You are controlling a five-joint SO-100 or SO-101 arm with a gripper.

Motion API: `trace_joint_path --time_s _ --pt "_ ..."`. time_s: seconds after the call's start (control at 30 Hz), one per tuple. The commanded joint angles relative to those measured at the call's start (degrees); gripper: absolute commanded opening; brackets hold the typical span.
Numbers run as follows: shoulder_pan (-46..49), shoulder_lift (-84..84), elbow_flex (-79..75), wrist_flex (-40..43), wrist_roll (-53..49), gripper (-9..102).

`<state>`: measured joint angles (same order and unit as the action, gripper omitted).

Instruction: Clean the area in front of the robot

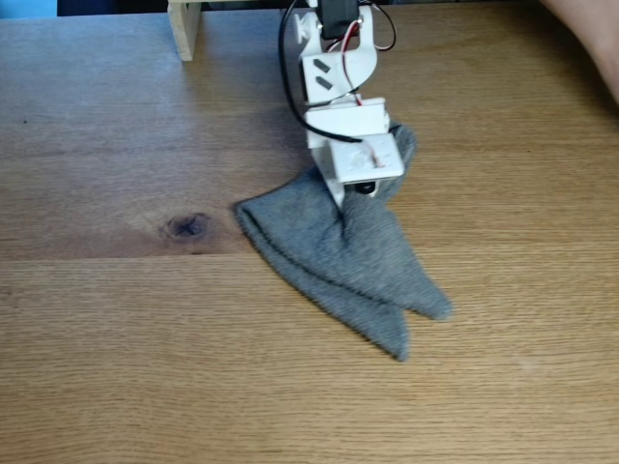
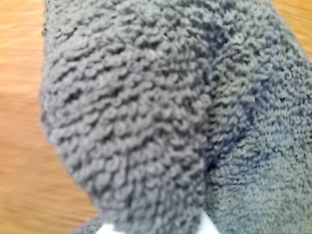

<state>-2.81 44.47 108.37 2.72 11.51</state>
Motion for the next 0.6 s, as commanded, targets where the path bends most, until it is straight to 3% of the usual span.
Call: trace_joint_path --time_s 0.0,0.27,0.4,0.57 --pt "12.0 2.8 0.4 6.3 1.2 0" --pt "21.0 10.7 -0.2 18.6 5.5 0" --pt "15.0 12.7 0.4 24.9 8.0 0" --pt "0.8 11.1 0.4 28.5 11.7 0"
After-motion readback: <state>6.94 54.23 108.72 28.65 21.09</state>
